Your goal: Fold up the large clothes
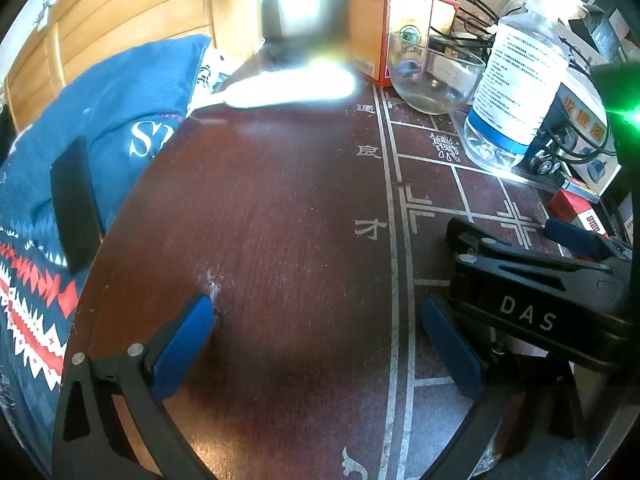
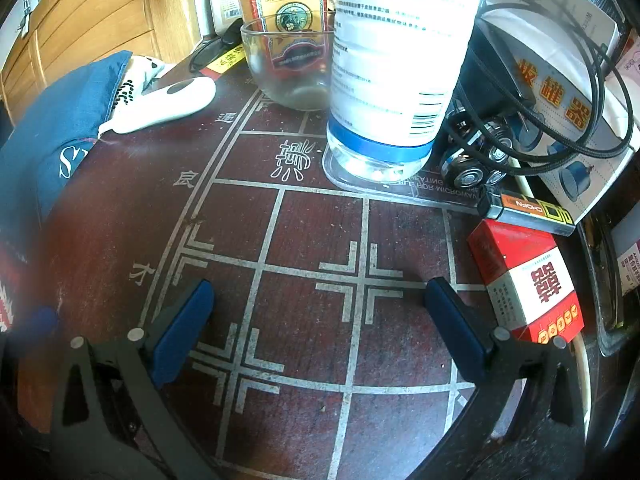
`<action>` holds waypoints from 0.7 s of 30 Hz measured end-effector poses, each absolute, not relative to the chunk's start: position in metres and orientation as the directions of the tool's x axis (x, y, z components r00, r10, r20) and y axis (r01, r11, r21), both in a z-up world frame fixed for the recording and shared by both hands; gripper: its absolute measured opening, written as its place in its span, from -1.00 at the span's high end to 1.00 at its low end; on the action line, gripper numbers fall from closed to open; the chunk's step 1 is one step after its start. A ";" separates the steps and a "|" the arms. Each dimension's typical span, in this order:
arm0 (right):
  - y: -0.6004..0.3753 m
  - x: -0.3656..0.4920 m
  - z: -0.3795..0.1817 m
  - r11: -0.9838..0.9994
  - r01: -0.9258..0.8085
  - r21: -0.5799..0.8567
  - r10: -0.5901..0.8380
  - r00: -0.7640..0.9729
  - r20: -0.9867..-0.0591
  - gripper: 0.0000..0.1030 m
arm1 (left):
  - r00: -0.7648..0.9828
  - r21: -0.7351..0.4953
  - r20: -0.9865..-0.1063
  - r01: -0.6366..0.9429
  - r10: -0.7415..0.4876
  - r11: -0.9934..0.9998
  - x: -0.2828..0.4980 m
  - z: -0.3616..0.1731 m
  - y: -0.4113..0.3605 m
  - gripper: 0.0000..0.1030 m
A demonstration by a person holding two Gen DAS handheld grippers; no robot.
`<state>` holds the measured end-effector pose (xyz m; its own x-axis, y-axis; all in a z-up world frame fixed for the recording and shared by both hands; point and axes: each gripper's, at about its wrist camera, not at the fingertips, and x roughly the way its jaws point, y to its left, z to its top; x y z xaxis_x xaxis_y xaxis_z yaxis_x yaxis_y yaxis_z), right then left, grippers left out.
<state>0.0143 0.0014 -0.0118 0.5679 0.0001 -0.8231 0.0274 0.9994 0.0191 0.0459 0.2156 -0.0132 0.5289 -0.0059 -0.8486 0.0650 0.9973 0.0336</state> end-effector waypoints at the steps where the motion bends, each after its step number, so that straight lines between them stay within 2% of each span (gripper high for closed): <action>1: 0.001 0.014 -0.012 0.999 0.027 0.019 0.000 0.568 -0.823 -1.00 | 0.529 0.034 -0.849 0.064 -0.005 0.997 0.046 -0.013 0.215 -1.00; 21: 0.001 0.014 -0.012 0.999 0.027 0.019 0.000 0.568 -0.823 -1.00 | 0.526 0.035 -0.851 0.056 0.001 0.998 0.045 -0.013 0.217 -1.00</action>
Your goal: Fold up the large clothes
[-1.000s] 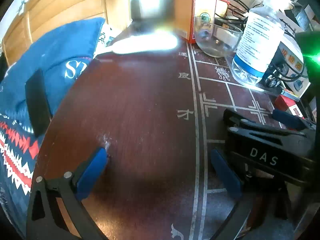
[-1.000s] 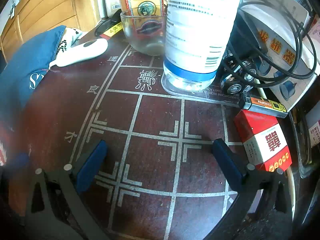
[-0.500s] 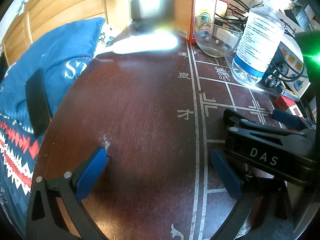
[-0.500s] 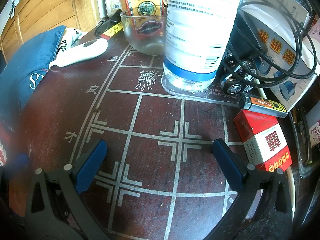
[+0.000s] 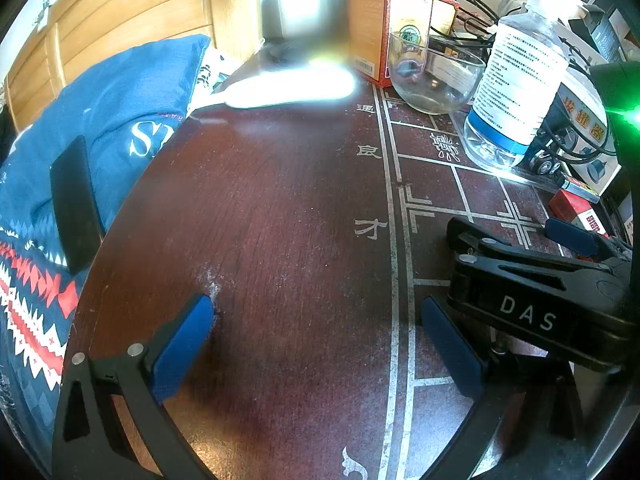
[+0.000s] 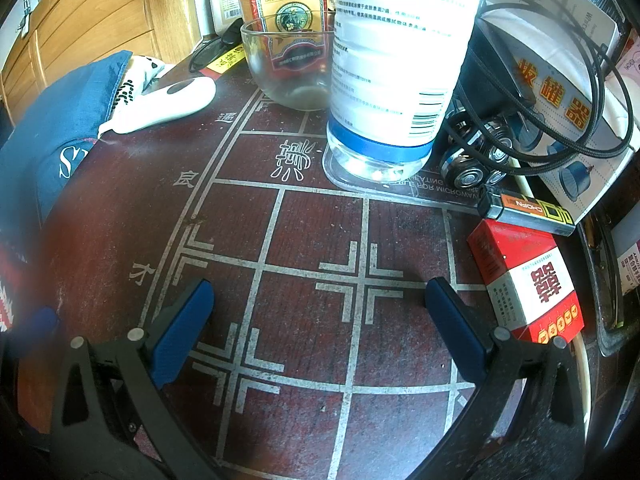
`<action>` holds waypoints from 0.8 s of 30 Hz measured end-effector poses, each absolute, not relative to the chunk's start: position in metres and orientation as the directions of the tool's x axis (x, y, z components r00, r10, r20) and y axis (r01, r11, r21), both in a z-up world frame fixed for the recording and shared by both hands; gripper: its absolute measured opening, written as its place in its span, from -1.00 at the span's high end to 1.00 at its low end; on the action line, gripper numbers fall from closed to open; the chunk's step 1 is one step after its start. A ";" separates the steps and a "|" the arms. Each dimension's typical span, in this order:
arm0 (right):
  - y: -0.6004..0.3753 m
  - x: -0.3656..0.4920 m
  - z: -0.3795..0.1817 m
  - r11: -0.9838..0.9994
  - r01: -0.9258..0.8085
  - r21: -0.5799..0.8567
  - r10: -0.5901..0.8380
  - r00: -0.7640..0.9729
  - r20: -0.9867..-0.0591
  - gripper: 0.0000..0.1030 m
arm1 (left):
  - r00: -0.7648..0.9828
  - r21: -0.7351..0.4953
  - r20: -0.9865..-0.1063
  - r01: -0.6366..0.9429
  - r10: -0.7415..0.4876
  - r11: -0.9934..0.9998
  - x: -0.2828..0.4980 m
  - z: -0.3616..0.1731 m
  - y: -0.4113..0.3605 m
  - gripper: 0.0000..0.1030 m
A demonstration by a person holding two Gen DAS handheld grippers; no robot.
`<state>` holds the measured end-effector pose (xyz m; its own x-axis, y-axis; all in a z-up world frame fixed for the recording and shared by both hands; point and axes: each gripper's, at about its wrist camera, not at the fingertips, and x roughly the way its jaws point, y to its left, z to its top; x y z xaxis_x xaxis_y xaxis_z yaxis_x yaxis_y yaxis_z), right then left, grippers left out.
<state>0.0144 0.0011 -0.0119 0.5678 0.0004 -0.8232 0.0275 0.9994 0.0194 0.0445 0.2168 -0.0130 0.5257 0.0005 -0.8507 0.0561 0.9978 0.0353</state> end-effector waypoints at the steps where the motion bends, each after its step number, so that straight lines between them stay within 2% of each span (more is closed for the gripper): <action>1: 0.001 0.014 -0.012 0.999 0.027 0.019 0.000 0.568 -0.823 -1.00 | 0.526 0.035 -0.851 0.056 0.000 0.998 0.043 -0.012 0.218 -1.00; 24: 0.001 0.014 -0.012 0.999 0.027 0.019 0.000 0.568 -0.823 -1.00 | 0.525 0.035 -0.851 0.054 0.002 0.998 0.044 -0.013 0.217 -1.00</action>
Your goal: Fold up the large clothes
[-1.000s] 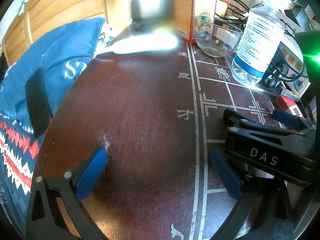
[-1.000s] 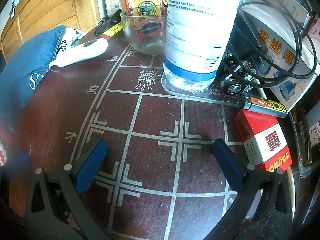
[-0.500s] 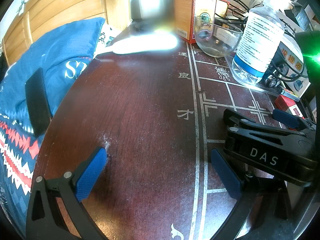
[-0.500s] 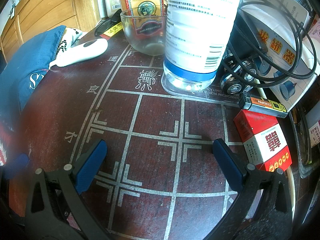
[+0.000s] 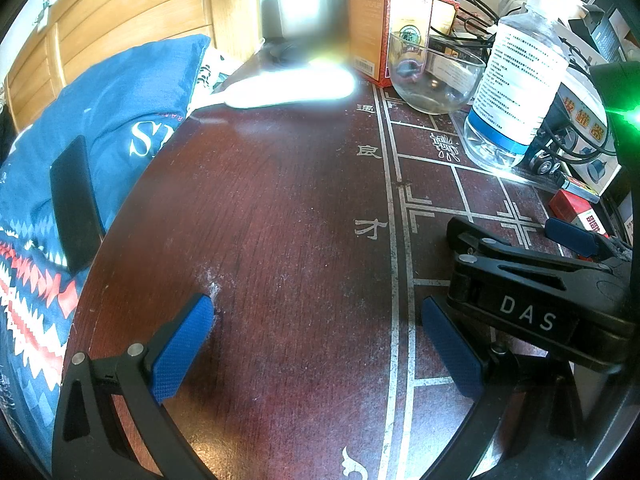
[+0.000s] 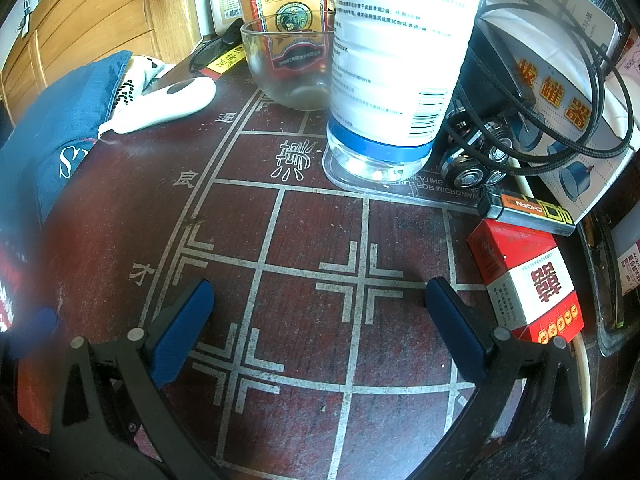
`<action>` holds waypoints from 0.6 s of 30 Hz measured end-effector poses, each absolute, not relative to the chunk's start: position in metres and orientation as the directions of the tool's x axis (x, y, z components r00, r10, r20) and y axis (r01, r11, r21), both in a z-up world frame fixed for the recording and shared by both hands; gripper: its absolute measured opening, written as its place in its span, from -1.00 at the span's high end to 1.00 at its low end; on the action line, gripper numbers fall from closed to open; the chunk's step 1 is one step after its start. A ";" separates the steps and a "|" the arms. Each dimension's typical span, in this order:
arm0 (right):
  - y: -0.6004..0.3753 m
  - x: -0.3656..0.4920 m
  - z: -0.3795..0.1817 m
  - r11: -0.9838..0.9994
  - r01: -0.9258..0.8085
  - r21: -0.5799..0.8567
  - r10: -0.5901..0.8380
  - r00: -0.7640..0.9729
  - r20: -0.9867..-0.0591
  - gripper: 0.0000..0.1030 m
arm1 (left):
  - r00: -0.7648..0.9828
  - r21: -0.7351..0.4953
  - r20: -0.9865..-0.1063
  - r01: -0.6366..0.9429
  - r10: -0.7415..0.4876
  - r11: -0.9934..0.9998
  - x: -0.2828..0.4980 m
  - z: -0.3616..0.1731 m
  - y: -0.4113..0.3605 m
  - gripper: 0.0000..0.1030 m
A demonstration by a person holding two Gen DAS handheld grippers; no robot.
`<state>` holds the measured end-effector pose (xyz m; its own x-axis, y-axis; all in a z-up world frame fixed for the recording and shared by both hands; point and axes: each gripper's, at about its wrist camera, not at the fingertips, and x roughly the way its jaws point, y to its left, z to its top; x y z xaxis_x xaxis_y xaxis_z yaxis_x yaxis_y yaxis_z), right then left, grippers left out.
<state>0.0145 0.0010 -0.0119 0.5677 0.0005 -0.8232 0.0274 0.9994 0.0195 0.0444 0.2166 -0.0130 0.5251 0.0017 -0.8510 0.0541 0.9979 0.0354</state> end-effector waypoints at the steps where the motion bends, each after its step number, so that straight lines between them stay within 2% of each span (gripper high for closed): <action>1: 0.001 0.015 -0.012 0.999 0.027 0.019 0.000 0.568 -0.823 -1.00 | 0.525 0.035 -0.851 0.054 0.002 0.998 0.045 -0.013 0.217 -1.00; 18: 0.001 0.015 -0.012 0.999 0.027 0.020 0.001 0.568 -0.823 -1.00 | 0.525 0.034 -0.851 0.054 0.001 0.998 0.045 -0.013 0.217 -1.00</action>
